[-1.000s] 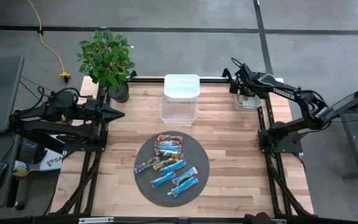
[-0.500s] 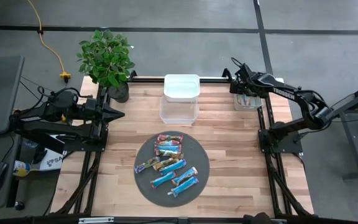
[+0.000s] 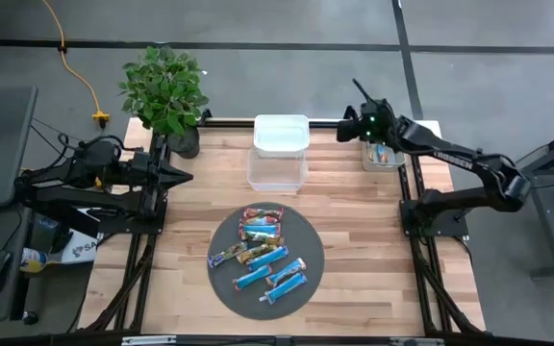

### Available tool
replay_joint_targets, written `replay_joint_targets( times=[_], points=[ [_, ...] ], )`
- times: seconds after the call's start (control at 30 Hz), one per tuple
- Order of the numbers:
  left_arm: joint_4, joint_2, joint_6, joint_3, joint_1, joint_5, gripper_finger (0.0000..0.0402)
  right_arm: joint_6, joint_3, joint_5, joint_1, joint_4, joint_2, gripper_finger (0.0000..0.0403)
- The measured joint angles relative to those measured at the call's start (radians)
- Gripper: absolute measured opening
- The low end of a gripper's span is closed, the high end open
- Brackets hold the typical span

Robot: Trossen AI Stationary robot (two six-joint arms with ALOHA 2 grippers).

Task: Pick and place Granola Bars by type
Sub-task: Put the blue granola bar into the white bin

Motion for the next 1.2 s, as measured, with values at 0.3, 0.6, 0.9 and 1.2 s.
replay_joint_targets(
  times=[0.3,0.6,0.9,1.2],
  points=[
    [0.0,0.0,0.0,0.0,0.0,0.0,0.0001,0.025,0.0,-0.088,0.336,0.12,-0.025,0.0149],
    [0.0,0.0,0.0,0.0,0.0,0.0,0.0001,0.163,0.0,0.021,0.712,0.125,-0.017,0.0149],
    [0.0,0.0,0.0,0.0,0.0,0.0,0.0001,0.29,0.0,0.188,0.983,0.292,0.081,0.0149],
    [0.0,0.0,0.0,0.0,0.0,0.0,0.0001,0.341,0.146,0.133,1.057,0.382,0.355,0.0149]
  ],
)
